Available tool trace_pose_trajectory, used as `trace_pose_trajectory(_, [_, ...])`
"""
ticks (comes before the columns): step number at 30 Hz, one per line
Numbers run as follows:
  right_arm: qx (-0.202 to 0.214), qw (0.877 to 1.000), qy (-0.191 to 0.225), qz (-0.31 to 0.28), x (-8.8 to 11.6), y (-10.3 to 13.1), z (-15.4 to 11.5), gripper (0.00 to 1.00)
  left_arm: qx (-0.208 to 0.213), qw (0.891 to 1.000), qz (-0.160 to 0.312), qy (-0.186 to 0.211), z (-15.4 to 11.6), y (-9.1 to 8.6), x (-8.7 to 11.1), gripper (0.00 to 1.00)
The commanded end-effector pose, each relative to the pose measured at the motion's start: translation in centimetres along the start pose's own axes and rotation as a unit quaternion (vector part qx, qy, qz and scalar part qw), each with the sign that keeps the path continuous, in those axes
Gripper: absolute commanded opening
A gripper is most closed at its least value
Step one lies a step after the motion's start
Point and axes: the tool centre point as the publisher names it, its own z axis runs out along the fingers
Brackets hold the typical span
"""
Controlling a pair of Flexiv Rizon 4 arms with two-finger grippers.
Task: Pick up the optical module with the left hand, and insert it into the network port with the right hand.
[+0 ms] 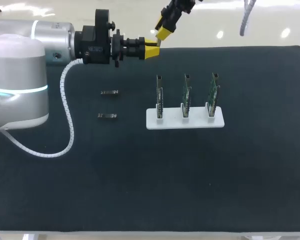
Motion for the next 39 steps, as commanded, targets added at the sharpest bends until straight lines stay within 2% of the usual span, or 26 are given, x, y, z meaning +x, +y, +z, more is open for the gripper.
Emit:
trace_pose_trajectory(1, [-0.003,1.0,0.002,0.001,-0.13,-0.28,-0.03,0.42,-0.003,1.0,0.001,-0.001,-0.01,-0.19,0.07,0.0])
trace_pose_trajectory(3, [-0.003,1.0,0.002,0.002,-0.11,-0.3,-0.02,0.39,-0.003,1.0,0.001,-0.001,-0.01,-0.19,0.07,0.0])
trace_pose_trajectory(5, [-0.003,1.0,0.003,0.003,-0.09,-0.31,0.0,0.42,-0.003,1.0,0.001,-0.001,-0.01,-0.19,0.07,0.0])
trace_pose_trajectory(6, [-0.003,1.0,0.003,0.004,-0.07,-0.32,0.02,0.38,-0.003,1.0,0.001,-0.001,-0.01,-0.19,0.07,0.0])
trace_pose_trajectory(8, [-0.004,1.0,0.002,0.005,-0.04,-0.33,0.04,0.18,-0.003,1.0,0.001,-0.001,-0.01,-0.19,0.07,0.0])
trace_pose_trajectory(12, [-0.005,1.0,0.002,0.005,-0.02,-0.34,0.04,0.15,-0.003,1.0,0.001,-0.001,-0.01,-0.19,0.07,0.0])
trace_pose_trajectory(14, [-0.005,1.0,0.002,0.007,0.02,-0.34,0.06,0.0,-0.003,1.0,0.001,-0.001,-0.01,-0.19,0.07,0.0])
trace_pose_trajectory(39, [-0.006,1.0,0.01,0.006,0.09,-0.29,-0.08,0.0,-0.003,1.0,0.001,-0.001,-0.01,-0.19,0.07,0.0])
